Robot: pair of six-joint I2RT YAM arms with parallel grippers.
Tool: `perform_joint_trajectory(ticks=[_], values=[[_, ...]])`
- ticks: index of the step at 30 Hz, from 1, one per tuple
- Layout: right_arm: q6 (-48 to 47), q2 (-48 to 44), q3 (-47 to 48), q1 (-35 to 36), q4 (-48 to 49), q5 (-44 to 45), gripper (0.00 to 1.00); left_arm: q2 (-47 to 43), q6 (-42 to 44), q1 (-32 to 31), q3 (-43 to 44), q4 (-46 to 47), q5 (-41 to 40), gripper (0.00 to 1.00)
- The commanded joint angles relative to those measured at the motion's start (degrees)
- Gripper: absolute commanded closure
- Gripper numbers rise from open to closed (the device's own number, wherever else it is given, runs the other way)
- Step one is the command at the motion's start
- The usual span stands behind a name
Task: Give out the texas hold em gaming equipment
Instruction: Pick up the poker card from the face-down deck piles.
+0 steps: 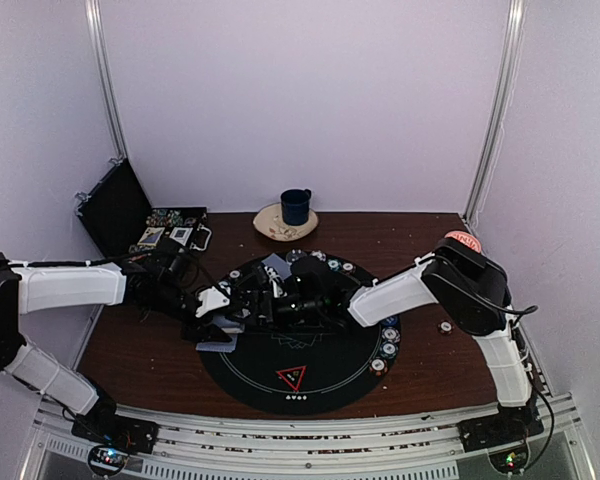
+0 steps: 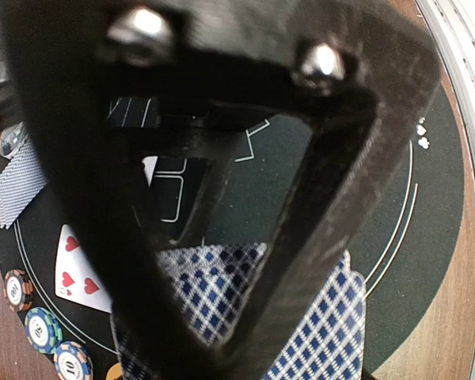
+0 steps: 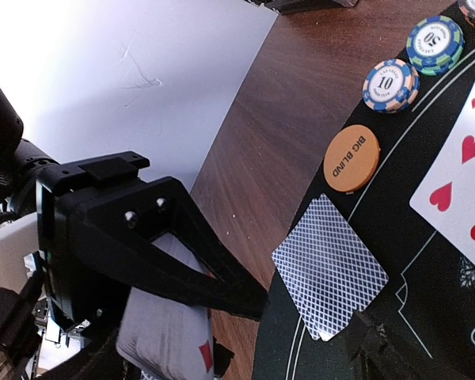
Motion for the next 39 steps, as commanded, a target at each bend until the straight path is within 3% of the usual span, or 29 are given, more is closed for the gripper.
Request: perform_joint_trajectory(ticks=[1, 11, 18, 27, 36, 39], values=[[-1.1, 0.8, 3.3, 0.5, -2.3, 0.6, 0.11, 0.7, 0.8, -0.1, 0.4, 1.5, 1.5, 0.66], [-5.2, 0.2, 2.4, 0.4, -8.6, 3.5, 0.18, 0.6, 0.7, -0.1, 0.5, 1.5, 1.5, 0.66], [-7.1, -1.1, 0.9, -0.3, -11.4, 6.9, 0.34, 0.5, 0.6, -0.1, 0.4, 1.5, 1.5, 0.66], [-8.8, -4.0, -1.9, -1.3, -12.9, 7.6, 0.42, 0.8, 0.6, -0.1, 0.5, 1.5, 1.5, 0.66], [-8.1, -6.0, -3.2, -1.2, -10.9, 3.5, 0.67, 1.4, 0.6, -0.1, 0.6, 1.7, 1.1, 0.66], [-7.1, -7.1, -3.9, -1.1, -9.0, 2.1, 0.69, 1.5, 0.5, -0.1, 0.6, 1.7, 1.0, 0.66]])
